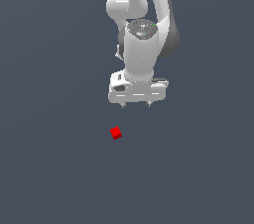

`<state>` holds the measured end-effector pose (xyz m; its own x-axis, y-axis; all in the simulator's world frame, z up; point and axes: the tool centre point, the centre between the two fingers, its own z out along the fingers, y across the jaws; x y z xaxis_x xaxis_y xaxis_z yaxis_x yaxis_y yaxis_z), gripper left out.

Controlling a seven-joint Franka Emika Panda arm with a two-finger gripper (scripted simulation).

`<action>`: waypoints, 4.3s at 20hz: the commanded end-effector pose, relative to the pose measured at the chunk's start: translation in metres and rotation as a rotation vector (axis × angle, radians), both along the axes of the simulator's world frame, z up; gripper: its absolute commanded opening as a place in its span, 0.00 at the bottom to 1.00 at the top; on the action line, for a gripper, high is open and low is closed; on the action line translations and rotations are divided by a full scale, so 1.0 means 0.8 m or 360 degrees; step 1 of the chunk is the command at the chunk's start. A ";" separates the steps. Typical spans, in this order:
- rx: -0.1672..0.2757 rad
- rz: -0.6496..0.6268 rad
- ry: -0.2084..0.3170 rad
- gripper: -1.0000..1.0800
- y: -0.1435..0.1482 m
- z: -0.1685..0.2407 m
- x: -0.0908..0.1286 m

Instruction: Lift up the red cube by 0.2 meters.

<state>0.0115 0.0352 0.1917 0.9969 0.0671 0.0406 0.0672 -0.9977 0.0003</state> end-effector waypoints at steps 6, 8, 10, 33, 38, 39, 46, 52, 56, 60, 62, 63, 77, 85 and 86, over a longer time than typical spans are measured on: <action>0.0000 0.0019 0.0002 0.96 -0.004 -0.006 0.001; -0.0001 0.0036 0.0004 0.96 -0.007 -0.012 0.002; -0.0001 0.0060 0.0006 0.96 -0.011 -0.020 0.003; -0.0014 0.0578 0.0057 0.96 -0.101 -0.196 0.046; -0.0016 0.0625 0.0062 0.96 -0.108 -0.212 0.053; -0.0016 0.0630 0.0062 0.96 -0.109 -0.213 0.053; -0.0016 0.0635 0.0063 0.00 -0.110 -0.215 0.054; -0.0016 0.0635 0.0063 0.00 -0.110 -0.215 0.054; -0.0016 0.0635 0.0063 0.00 -0.110 -0.211 0.054; -0.0016 0.0635 0.0063 0.00 -0.110 -0.195 0.054; -0.0017 0.0635 0.0063 0.00 -0.110 -0.183 0.053; -0.0017 0.0635 0.0063 0.00 -0.110 -0.175 0.053; -0.0017 0.0636 0.0063 0.00 -0.109 -0.009 0.051; -0.0017 0.0636 0.0063 0.00 -0.109 0.045 0.053; -0.0017 0.0636 0.0063 0.00 -0.109 0.047 0.053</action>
<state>0.0541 -0.0524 0.2252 0.8931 0.4498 0.0007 0.4498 -0.8931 0.0008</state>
